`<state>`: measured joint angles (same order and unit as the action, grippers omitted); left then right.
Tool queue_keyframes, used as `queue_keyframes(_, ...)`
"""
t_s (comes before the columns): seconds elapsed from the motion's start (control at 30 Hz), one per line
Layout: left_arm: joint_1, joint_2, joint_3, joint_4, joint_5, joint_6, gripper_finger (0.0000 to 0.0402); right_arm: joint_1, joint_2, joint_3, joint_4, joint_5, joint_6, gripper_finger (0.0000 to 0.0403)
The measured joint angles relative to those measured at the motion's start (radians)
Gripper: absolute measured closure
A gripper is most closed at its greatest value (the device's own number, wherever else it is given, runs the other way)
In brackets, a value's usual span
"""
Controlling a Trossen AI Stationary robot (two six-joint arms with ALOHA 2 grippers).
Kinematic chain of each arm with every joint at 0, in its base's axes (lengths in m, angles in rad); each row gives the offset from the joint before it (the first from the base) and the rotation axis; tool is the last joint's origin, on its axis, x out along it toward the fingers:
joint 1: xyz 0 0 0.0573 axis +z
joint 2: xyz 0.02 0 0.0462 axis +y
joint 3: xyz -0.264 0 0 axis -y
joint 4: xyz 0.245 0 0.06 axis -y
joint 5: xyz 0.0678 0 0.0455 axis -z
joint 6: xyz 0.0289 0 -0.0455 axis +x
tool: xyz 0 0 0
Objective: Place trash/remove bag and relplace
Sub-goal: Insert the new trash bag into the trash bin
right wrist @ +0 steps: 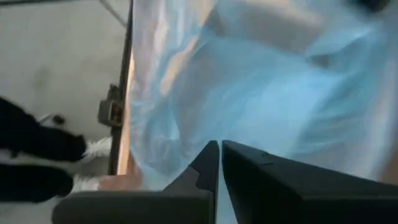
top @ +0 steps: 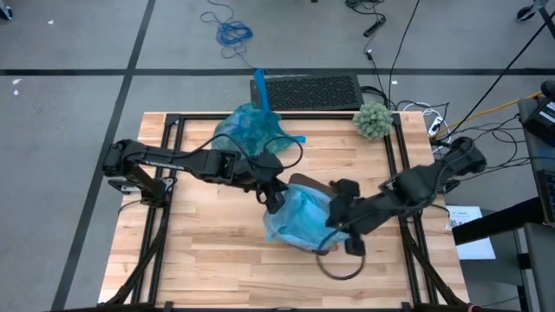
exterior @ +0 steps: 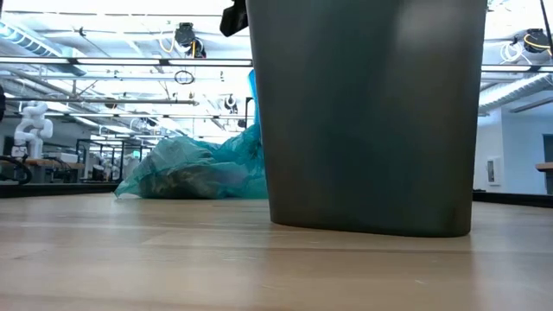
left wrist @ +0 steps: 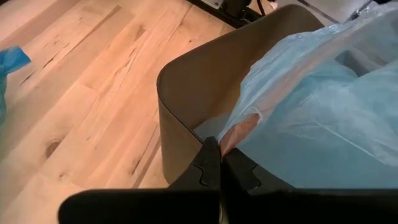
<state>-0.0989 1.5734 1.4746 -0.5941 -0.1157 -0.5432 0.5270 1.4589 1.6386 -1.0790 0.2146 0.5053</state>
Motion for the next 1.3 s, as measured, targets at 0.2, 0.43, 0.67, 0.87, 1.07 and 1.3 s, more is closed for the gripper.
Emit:
queue_keyframes(0.2,0.026,0.0,0.0,0.002,0.019,0.0,0.0401,0.061,0.065,-0.013,0.08,-0.104,0.056,0.0401)
queue_keyframes(0.43,0.052,0.0,0.0,0.004,0.058,0.0,0.0402,0.113,0.131,-0.013,0.18,-0.11,0.166,0.0402)
queue_keyframes(0.67,0.054,0.0,0.0,0.009,0.059,0.026,0.0402,0.09,0.226,-0.013,0.209,-0.11,0.19,0.0403)
queue_keyframes(0.87,0.052,0.0,0.0,0.01,0.059,0.029,0.0401,0.084,0.246,-0.013,0.26,-0.11,0.195,0.0403)
queue_keyframes(1.07,0.045,-0.002,-0.011,0.015,0.05,0.031,0.0402,0.108,0.208,-0.013,0.325,-0.108,0.268,0.0402)
queue_keyframes(1.3,0.044,-0.002,-0.011,0.014,0.048,0.028,0.0402,0.11,0.14,-0.004,0.326,-0.051,0.348,0.0343)
